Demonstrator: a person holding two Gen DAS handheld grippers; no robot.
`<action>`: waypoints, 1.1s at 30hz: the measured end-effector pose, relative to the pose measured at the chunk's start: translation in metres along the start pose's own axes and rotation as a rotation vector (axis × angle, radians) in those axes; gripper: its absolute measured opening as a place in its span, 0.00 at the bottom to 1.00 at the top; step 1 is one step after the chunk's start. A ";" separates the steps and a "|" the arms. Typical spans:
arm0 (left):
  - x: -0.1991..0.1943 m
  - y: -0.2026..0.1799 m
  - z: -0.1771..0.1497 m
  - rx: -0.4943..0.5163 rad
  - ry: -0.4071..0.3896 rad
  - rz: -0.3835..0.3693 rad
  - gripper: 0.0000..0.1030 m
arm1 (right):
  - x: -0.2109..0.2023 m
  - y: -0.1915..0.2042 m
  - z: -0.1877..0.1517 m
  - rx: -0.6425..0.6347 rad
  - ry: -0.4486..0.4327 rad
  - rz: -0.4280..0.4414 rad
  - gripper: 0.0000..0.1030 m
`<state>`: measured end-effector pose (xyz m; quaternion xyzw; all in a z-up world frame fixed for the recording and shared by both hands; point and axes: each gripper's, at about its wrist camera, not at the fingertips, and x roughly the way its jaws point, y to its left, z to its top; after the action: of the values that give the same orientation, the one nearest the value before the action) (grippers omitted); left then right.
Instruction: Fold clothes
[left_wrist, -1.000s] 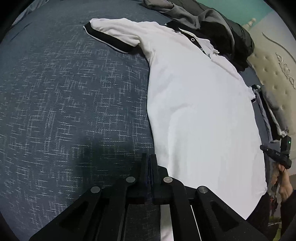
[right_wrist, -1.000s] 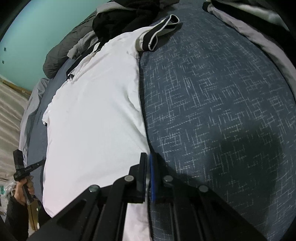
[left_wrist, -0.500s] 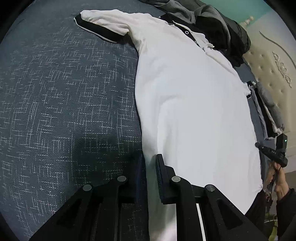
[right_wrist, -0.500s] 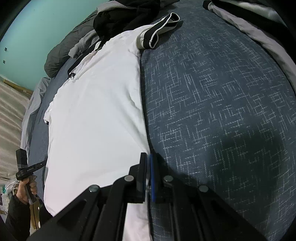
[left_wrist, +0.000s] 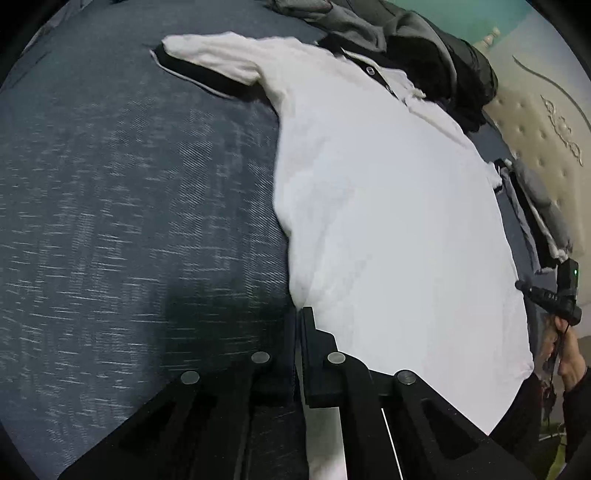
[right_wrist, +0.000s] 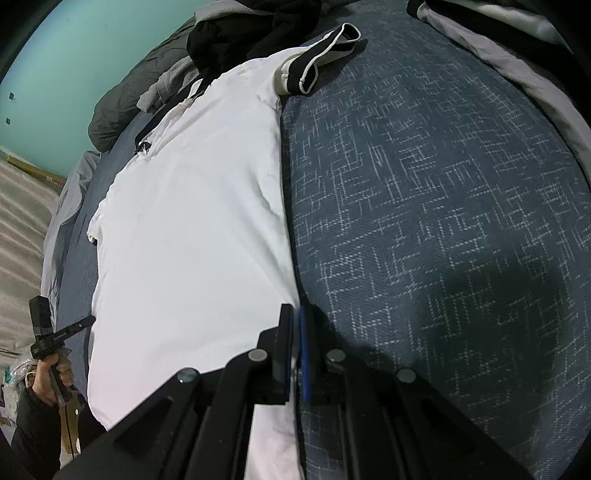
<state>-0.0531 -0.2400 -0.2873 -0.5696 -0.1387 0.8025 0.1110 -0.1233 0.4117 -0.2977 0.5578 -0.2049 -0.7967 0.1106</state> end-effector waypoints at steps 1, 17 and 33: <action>-0.001 0.002 -0.001 -0.012 -0.001 0.006 0.02 | 0.000 0.000 0.000 -0.003 -0.001 -0.002 0.03; -0.005 -0.002 -0.009 -0.012 0.048 0.086 0.06 | -0.003 0.000 -0.002 -0.020 0.006 -0.030 0.03; 0.019 -0.023 -0.028 -0.007 0.122 -0.009 0.13 | -0.022 0.002 -0.023 -0.035 0.021 -0.019 0.05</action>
<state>-0.0326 -0.2096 -0.3044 -0.6172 -0.1367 0.7654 0.1208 -0.0944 0.4143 -0.2848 0.5662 -0.1843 -0.7952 0.1148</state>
